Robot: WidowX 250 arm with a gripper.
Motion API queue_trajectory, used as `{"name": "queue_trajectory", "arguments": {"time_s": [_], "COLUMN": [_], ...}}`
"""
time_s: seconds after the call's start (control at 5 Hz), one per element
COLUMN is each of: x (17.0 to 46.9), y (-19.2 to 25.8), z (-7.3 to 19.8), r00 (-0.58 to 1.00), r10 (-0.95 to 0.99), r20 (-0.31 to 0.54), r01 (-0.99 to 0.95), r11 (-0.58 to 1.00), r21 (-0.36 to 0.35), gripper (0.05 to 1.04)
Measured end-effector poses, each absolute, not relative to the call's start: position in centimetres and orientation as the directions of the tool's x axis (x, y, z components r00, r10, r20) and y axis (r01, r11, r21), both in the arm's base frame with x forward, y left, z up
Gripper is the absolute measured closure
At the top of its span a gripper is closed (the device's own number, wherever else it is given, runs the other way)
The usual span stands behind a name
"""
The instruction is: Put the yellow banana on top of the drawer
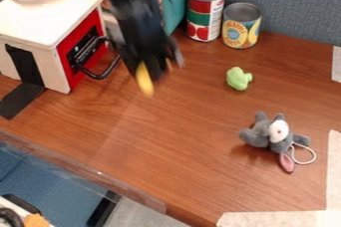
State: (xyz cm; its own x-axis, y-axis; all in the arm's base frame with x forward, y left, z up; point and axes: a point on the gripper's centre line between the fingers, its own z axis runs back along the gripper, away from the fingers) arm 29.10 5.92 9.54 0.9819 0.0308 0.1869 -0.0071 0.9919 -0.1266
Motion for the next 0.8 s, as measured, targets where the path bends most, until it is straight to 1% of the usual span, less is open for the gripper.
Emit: {"name": "queue_trajectory", "arguments": {"time_s": [0.2,0.4,0.6,0.8], "x": [32.2,34.2,34.6,33.5], "y": [10.5,16.0,20.5,23.2], "z": [13.9,15.0,14.3,13.3], "r00": [0.967,0.947,0.943,0.941], "r10": [0.151,0.258,0.276,0.301], "r20": [0.205,0.191,0.186,0.152], "r01": [-0.128,-0.250,-0.283,-0.316], "r11": [0.984,0.966,0.959,0.945], "r21": [-0.123,-0.065,0.014,0.081], "gripper": [0.699,0.699,0.699,0.699]}}
